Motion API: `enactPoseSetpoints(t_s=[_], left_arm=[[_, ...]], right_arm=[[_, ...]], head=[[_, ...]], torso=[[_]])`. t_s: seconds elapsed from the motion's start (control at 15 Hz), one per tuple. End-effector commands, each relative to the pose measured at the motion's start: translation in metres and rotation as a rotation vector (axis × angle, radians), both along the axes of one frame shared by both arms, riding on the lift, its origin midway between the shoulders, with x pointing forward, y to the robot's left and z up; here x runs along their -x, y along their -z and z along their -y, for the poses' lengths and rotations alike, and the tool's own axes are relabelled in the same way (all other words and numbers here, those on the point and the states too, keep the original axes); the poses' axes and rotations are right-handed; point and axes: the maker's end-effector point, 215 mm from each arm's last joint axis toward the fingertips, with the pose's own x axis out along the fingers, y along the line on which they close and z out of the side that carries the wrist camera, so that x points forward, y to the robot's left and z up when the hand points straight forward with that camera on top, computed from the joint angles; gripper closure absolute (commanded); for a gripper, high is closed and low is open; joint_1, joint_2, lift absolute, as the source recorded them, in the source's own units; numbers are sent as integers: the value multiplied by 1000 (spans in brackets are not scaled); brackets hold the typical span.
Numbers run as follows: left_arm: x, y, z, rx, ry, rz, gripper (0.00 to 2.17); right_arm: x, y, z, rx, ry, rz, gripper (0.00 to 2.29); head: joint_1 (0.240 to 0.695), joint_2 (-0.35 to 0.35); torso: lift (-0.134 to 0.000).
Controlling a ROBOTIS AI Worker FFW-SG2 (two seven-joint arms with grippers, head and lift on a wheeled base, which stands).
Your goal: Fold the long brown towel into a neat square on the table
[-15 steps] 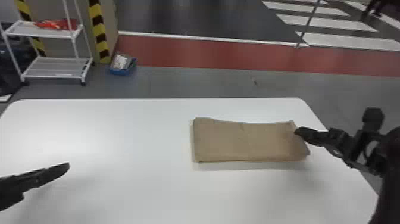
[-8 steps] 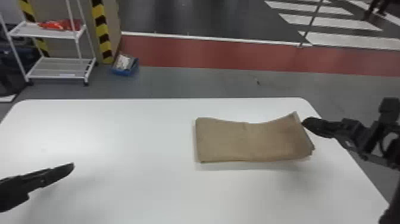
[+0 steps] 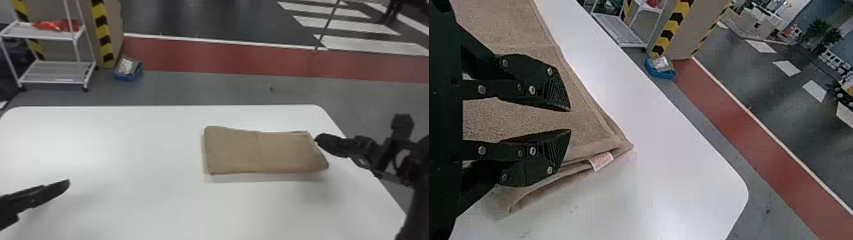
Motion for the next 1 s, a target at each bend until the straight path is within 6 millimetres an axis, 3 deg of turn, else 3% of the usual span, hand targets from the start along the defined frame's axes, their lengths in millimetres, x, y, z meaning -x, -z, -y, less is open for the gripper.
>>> enactPoseSetpoints(t_s=[0.0,0.4,0.93], left_arm=[[3,0,-4,1,-6,1,83],[4,1,-5,3,-7,-3,83],[2,4,-13,-10,-19,5,83]], right_arm=[[11,8,6,20,4,-35,508],[23,27,29,94,14,-104,370],[3,53,12,221,-54,-137,421]], head=[[695,-164],[695,-182],[695,-177]], torso=[[-124],[-124],[-124]])
